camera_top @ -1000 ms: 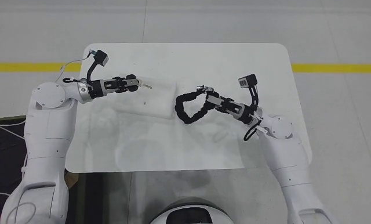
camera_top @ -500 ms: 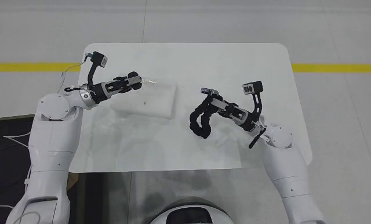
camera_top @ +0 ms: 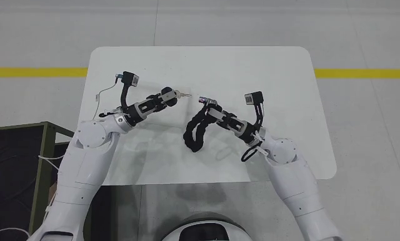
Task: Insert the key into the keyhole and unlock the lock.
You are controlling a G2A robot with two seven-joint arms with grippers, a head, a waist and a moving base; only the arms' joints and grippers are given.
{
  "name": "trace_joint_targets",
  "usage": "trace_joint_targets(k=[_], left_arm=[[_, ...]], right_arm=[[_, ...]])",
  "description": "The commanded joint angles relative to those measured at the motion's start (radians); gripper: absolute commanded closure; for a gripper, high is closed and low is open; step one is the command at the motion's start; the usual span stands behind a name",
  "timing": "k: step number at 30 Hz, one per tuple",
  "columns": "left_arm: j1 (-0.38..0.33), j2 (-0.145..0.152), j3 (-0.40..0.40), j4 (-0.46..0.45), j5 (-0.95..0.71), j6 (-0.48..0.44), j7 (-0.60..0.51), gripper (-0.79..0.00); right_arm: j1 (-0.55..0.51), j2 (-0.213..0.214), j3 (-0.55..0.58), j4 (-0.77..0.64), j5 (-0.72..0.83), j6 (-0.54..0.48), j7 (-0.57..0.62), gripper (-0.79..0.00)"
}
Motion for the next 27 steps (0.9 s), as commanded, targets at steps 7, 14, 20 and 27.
trace_joint_targets(k=[7,14,20,27], left_arm=[[-0.003,-0.005,0.001,0.000,-0.030,0.026,-0.041,0.000],[-0.013,-0.006,0.002,0.005,-0.022,0.068,-0.077,0.000],[-0.004,-0.009,0.000,-0.007,-0.038,0.075,-0.095,0.000],[0.003,-0.011,-0.002,-0.019,-0.027,0.083,-0.106,0.000]], right_arm=[[0.008,0.002,-0.003,0.010,-0.012,-0.014,0.012,0.000],[-0.001,0.009,0.010,-0.002,-0.066,-0.049,0.007,0.000],[-0.008,0.014,0.014,-0.018,-0.108,-0.061,-0.001,0.000],[-0.017,0.018,0.013,-0.034,-0.134,-0.073,-0.014,0.000]])
